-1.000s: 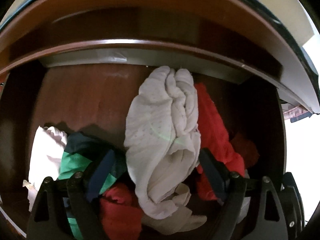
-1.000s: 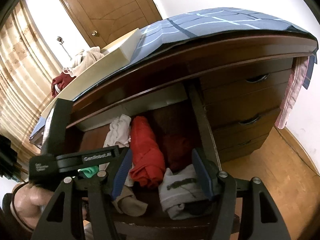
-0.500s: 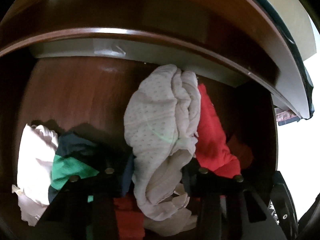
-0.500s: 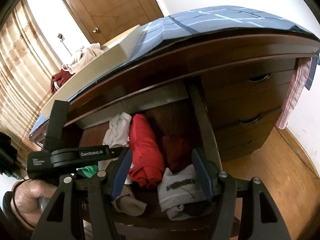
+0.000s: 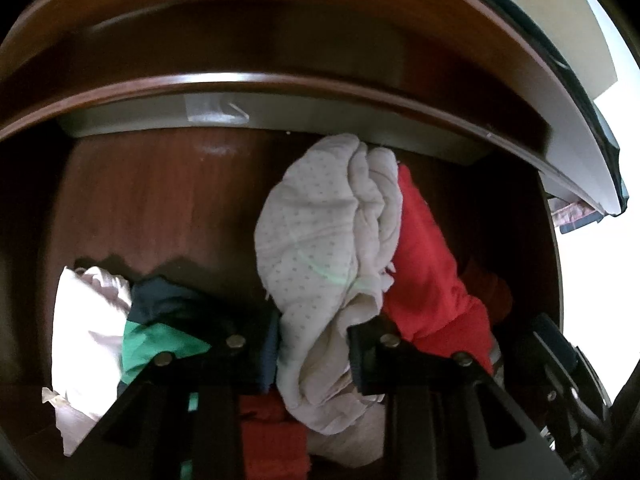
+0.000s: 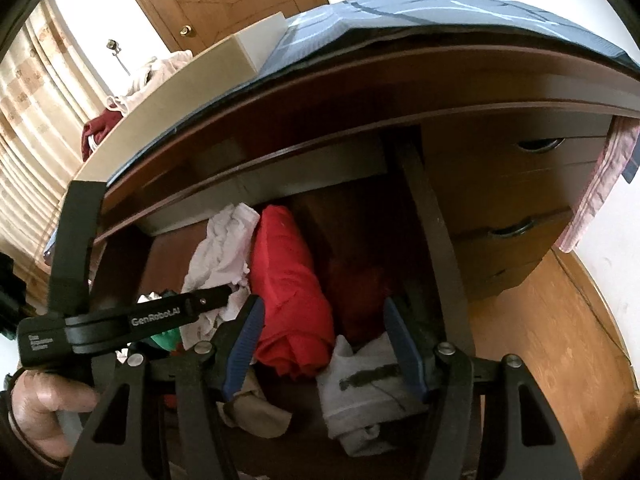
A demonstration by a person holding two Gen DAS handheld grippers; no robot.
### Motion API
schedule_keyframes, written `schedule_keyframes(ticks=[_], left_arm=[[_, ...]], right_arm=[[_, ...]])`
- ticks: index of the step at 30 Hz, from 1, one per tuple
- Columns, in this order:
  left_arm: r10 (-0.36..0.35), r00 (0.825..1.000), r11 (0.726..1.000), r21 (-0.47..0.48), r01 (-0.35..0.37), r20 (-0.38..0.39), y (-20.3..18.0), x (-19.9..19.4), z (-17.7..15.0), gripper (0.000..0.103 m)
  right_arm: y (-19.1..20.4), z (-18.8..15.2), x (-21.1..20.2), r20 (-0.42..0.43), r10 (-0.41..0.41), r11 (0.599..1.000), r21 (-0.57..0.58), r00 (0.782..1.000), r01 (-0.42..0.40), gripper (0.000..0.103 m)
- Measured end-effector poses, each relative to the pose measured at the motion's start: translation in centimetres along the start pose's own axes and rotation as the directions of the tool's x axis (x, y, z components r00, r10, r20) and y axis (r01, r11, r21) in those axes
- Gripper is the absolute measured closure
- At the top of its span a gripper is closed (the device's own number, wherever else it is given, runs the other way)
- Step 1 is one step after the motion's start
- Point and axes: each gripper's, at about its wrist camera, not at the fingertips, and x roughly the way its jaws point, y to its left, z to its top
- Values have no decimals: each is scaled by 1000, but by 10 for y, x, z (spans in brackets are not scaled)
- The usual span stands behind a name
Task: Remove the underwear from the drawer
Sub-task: 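Grasp the white dotted underwear with the left gripper while the right gripper reaches the red item, then grasp the red underwear with the right gripper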
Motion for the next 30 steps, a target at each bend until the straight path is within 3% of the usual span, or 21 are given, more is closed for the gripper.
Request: schedule_keyframes(ticks=[20, 27, 30], left_arm=[[-19, 998, 999, 49, 16, 63, 19, -40, -18, 77], [-9, 993, 998, 70, 1, 119, 28, -61, -24, 77], [-11, 993, 998, 56, 4, 118, 35, -59, -23, 77]], right_arm=[[30, 28, 40, -141, -30, 997, -79, 990, 18, 39], [40, 36, 65, -248, 0, 993, -115, 969, -29, 39], [38, 38, 82, -310, -29, 995, -100, 950, -3, 39]])
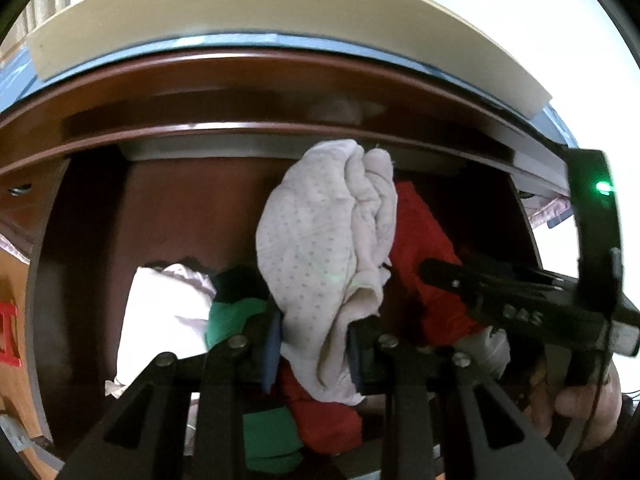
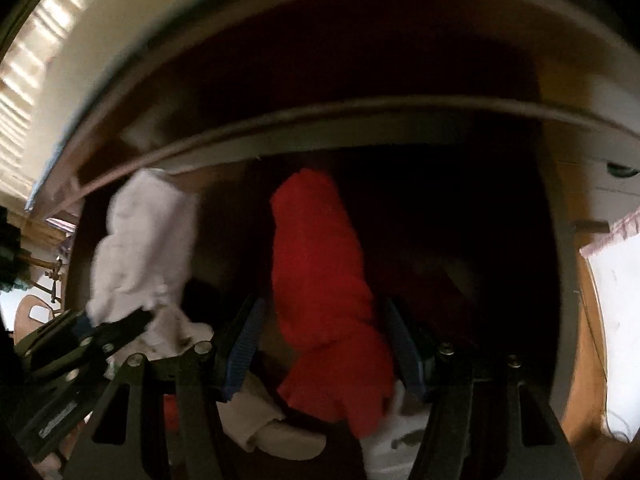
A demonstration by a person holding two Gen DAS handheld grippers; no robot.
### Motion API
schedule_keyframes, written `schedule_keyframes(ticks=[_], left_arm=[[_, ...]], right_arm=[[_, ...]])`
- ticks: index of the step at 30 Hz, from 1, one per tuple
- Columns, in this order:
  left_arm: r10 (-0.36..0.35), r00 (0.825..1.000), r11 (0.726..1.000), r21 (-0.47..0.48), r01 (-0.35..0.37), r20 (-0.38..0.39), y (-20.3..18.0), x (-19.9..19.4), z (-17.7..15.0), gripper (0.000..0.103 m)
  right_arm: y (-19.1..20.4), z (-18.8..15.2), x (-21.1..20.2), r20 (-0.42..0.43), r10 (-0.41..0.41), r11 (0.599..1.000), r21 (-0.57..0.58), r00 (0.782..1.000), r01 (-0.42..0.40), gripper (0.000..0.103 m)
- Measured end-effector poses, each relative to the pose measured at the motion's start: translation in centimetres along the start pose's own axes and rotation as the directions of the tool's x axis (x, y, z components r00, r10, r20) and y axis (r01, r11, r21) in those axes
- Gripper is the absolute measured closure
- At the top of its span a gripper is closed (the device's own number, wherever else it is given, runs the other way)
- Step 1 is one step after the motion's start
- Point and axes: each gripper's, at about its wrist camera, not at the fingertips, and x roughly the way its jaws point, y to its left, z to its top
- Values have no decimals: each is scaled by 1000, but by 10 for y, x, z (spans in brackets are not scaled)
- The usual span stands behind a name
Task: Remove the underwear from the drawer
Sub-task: 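Grasp the red underwear with the right gripper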
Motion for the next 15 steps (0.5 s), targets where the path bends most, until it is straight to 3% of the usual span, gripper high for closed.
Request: schedule_keyframes(ticks=[3, 8, 15], left_arm=[[4, 1000, 1000, 10, -4, 5, 0, -1, 0, 77], [8, 1000, 1000, 14, -8, 17, -5, -5, -4, 77], [5, 999, 1000, 7, -6, 32, 1, -18, -5, 77]], right_arm=[[6, 6, 9, -50, -39, 999, -34, 998, 37, 39], [31, 6, 30, -123, -180, 969, -195, 976, 154, 39], [42, 7, 49, -181, -258, 940, -274, 949, 204, 39]])
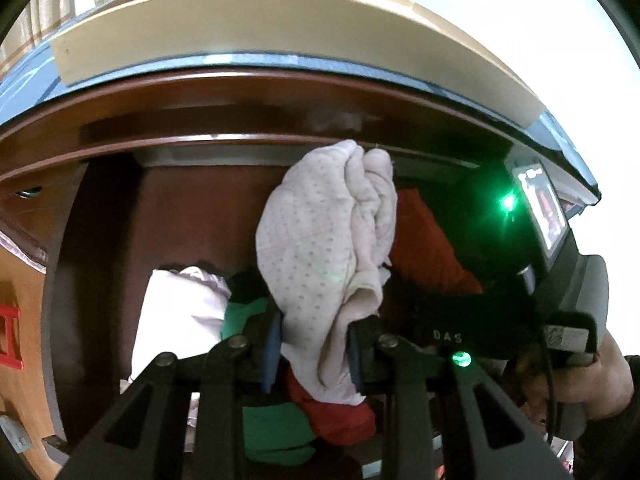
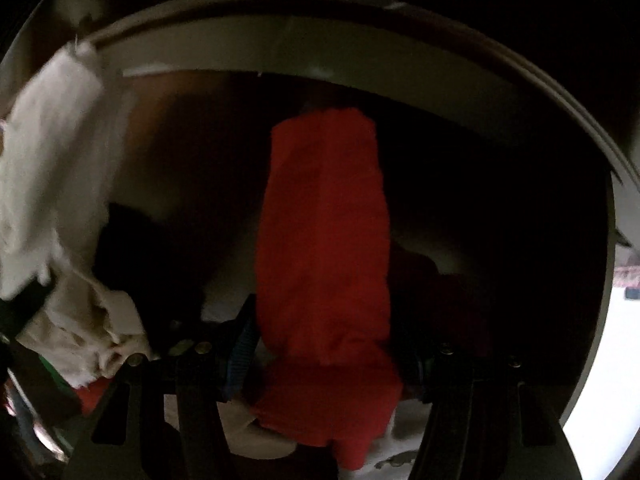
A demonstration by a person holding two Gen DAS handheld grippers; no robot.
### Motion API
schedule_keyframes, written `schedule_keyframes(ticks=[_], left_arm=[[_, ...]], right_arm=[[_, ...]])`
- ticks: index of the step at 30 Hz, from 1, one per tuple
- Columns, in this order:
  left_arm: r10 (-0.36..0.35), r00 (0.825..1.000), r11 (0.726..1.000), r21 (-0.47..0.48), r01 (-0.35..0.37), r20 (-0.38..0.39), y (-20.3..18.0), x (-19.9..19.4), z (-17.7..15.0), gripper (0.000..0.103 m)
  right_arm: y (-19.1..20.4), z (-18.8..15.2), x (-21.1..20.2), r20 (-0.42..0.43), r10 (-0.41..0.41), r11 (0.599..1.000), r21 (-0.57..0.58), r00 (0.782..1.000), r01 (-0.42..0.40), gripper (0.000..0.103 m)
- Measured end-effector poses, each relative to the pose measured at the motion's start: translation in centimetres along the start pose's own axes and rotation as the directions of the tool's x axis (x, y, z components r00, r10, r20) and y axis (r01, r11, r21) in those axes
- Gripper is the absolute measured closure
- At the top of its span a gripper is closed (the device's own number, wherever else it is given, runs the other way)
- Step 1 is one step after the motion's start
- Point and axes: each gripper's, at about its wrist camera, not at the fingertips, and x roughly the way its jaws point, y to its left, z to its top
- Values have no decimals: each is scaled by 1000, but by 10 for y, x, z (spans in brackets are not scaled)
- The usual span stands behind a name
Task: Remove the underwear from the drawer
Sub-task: 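Grasp the red underwear with the right gripper, then lift both held items out of the drawer up to the tray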
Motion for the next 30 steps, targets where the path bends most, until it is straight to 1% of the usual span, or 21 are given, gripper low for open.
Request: schedule_keyframes(ticks=[2, 3, 4, 7, 9, 10, 12, 13, 14, 15, 17, 19, 20, 23, 24, 27, 28, 29, 30], left_arm=[[-2, 1000, 1000, -5, 2, 2, 8, -6, -1, 77], [-2, 1000, 1000, -8, 2, 2, 9, -6, 0, 77], [-1, 1000, 1000, -11, 1, 2, 11, -6, 0, 77], [0, 1000, 1000, -19, 0, 2, 9, -11, 0, 77], [-2, 1000, 1000, -21, 2, 4, 10, -13, 1, 77], [-1, 1000, 1000, -20, 1, 5, 10, -13, 1, 77], [3, 1000, 1000, -17, -3, 7, 9, -9, 1, 77], [3, 1000, 1000, -15, -3, 8, 9, -10, 1, 77], [6, 1000, 1000, -11, -6, 10, 7, -11, 1, 77], [9, 1000, 1000, -7, -8, 12, 6, -12, 0, 77], [18, 1000, 1000, 4, -18, 18, 3, -13, -1, 77], [26, 999, 1000, 12, -27, 21, 0, -14, -2, 77], [29, 999, 999, 14, -30, 21, -2, -14, -3, 77], [35, 999, 999, 22, -35, 25, -5, -19, -5, 77], [36, 999, 999, 23, -37, 27, -6, -21, -6, 77], [39, 999, 999, 21, -40, 29, -7, -22, -8, 77], [41, 999, 999, 21, -42, 30, -8, -23, -8, 77], [43, 999, 999, 22, -44, 30, -9, -22, -8, 77], [45, 998, 999, 25, -46, 32, -9, -21, -8, 77]], right_arm=[[-1, 0, 1, -4, -5, 1000, 5, 1000, 5, 39], [-2, 0, 1, -6, -9, 1000, 5, 1000, 9, 41], [-3, -1, 0, -5, -21, 1000, 0, 1000, 21, 45], [-3, -2, -1, -8, -28, 999, -19, 1000, 28, 48], [-2, -5, -2, -9, -46, 998, -40, 999, 45, 48], [0, -9, -4, -2, -67, 996, -64, 998, 67, 49], [4, -17, -7, 20, -108, 990, -94, 994, 109, 51], [6, -21, -12, 48, -123, 987, -101, 991, 127, 52], [9, -27, -19, 94, -133, 985, -100, 987, 142, 53], [10, -29, -23, 114, -137, 984, -96, 984, 148, 54], [11, -40, -36, 186, -147, 985, -63, 971, 161, 55], [14, -49, -45, 235, -159, 984, -39, 959, 173, 55], [16, -57, -50, 270, -168, 983, -19, 948, 180, 55], [18, -72, -58, 318, -179, 983, 20, 931, 182, 56], [27, -74, -58, 331, -187, 982, 31, 925, 188, 56], [33, -93, -67, 373, -215, 977, 69, 903, 204, 56], [35, -97, -69, 389, -236, 972, 81, 890, 222, 56], [43, -111, -71, 399, -250, 968, 87, 883, 234, 56], [37, -114, -76, 403, -252, 968, 93, 880, 234, 56]])
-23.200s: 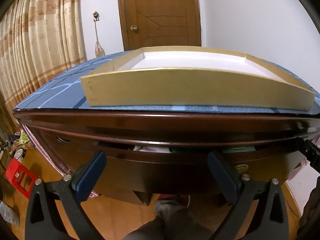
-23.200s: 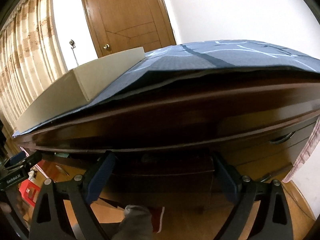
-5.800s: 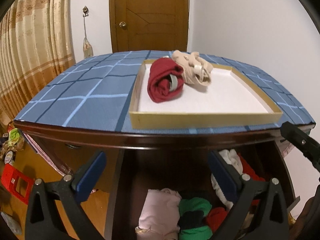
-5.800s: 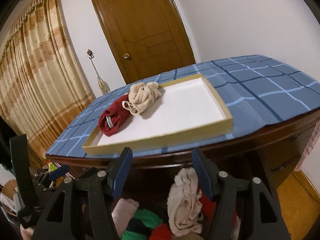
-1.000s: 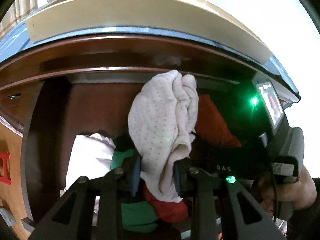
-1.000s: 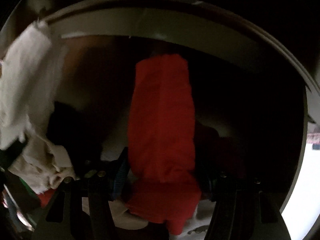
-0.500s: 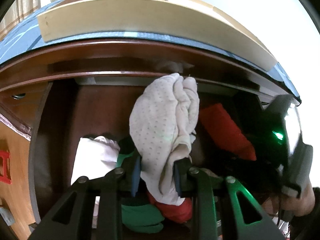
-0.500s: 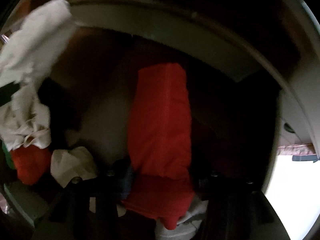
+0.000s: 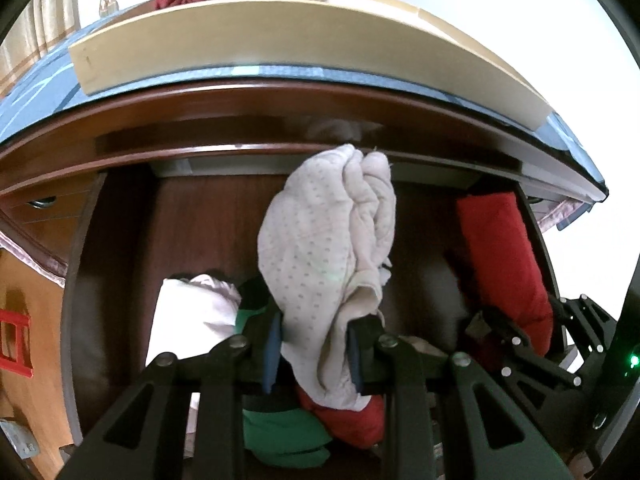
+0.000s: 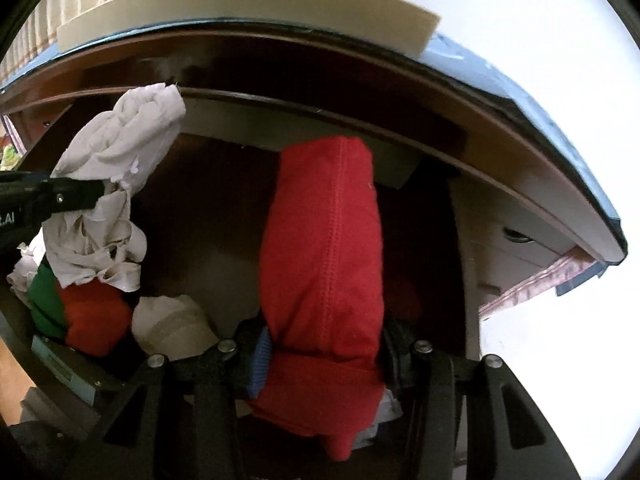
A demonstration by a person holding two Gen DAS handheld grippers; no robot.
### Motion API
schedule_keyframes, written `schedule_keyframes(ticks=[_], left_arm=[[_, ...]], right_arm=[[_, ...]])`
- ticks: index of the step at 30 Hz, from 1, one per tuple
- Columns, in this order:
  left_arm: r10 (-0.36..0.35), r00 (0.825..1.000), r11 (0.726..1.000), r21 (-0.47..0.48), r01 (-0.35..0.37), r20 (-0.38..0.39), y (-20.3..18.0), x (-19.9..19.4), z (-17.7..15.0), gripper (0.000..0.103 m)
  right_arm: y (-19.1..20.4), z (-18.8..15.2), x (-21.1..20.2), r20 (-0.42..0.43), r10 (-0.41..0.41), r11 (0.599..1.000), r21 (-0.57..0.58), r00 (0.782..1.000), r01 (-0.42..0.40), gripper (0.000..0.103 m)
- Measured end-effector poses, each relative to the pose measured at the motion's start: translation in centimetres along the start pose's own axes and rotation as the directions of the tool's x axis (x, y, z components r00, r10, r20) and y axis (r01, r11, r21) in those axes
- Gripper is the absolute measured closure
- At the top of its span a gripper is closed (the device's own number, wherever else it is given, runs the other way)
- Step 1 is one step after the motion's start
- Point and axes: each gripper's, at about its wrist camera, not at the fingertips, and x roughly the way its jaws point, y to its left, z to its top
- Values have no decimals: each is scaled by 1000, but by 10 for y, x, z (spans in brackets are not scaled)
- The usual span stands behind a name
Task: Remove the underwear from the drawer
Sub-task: 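Lift both held items out of the drawer up to the tray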
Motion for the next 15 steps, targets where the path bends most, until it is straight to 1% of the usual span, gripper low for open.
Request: schedule_keyframes(ticks=[4, 5, 6, 7, 8, 9, 11, 12, 15], left_arm=[[6, 1000, 1000, 17, -6, 9, -5, -7, -3, 77], [8, 1000, 1000, 22, -9, 12, -7, -9, -4, 77], [10, 1000, 1000, 26, -11, 14, -7, -9, -4, 77], [12, 1000, 999, 30, -13, 17, -7, -10, -5, 77], [14, 1000, 999, 34, -15, 20, -6, -10, -5, 77], [15, 1000, 999, 38, -16, 23, -6, -11, -6, 77], [15, 999, 999, 44, -17, 30, -7, -14, -8, 77], [14, 999, 999, 48, -16, 35, -8, -16, -8, 77], [11, 999, 998, 54, -14, 46, -8, -22, -10, 77]], right_arm=[[13, -13, -11, 15, 16, 999, 41, 1000, -16, 56], [13, -15, -15, 26, 12, 999, 49, 1000, -13, 56], [5, -21, -6, 32, 11, 998, 54, 999, -13, 56], [4, -23, -11, 45, 9, 998, 66, 999, -12, 56], [5, -23, -13, 56, 10, 997, 74, 998, -14, 56], [1, -15, -19, 65, 11, 996, 82, 998, -17, 56], [-2, -18, -26, 81, 15, 995, 98, 997, -23, 56], [-5, -3, -24, 84, 18, 994, 103, 996, -27, 56], [-4, -2, -31, 102, 27, 991, 127, 994, -40, 56]])
